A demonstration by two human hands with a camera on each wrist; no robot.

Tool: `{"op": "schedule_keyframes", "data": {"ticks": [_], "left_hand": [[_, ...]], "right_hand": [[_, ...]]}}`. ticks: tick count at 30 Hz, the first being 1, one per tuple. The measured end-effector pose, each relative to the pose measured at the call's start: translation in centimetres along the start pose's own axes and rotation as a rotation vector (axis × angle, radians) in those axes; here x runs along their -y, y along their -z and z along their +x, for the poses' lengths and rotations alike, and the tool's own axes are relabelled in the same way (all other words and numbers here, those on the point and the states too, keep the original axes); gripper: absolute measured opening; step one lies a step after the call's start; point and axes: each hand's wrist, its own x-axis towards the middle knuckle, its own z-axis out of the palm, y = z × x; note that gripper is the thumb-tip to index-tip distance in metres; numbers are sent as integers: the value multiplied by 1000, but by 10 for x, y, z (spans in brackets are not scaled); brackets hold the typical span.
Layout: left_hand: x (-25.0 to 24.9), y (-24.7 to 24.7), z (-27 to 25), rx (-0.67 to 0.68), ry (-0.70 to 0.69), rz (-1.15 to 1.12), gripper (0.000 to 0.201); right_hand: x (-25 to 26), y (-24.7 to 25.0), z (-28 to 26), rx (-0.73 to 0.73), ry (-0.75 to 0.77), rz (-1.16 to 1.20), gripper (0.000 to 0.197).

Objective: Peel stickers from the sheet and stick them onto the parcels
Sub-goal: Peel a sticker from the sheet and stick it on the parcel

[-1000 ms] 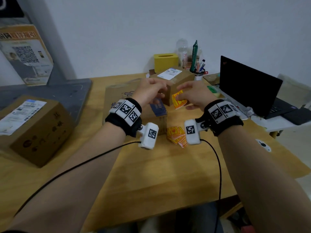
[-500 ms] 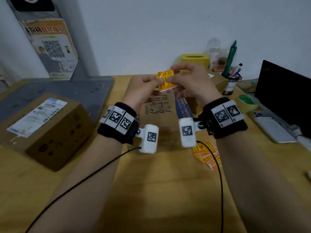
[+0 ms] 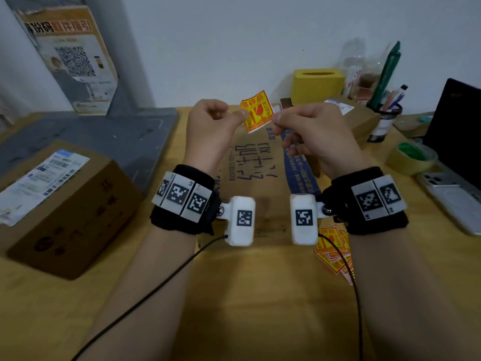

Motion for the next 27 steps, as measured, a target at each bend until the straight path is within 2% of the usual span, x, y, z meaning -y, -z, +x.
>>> {"op": "schedule_keyframes", "data": {"ticks": [2,4,6,8,14,27], "left_hand": [[-1,0,-1,-7,-72,13,26],[-3,-1,-5,51,-112,21,19],[-7,-2,-11,123,-107,17,12],[-10,-2,-15,191,-108,22,13],[-23,0,-22,272,-92,42,14],[-32,-2,-28,283,-64,30,18]], "right_hand": [[-1,2,-1,9,8,-1,12],[0,2,-2,25,25,-14,12],[2,3,-2,38,48,-40,13],[5,4,-2,45,73,-74,14],[13,5,-7,61,126,-44,8],[18,2,-11,77,175,-19,10]]}}
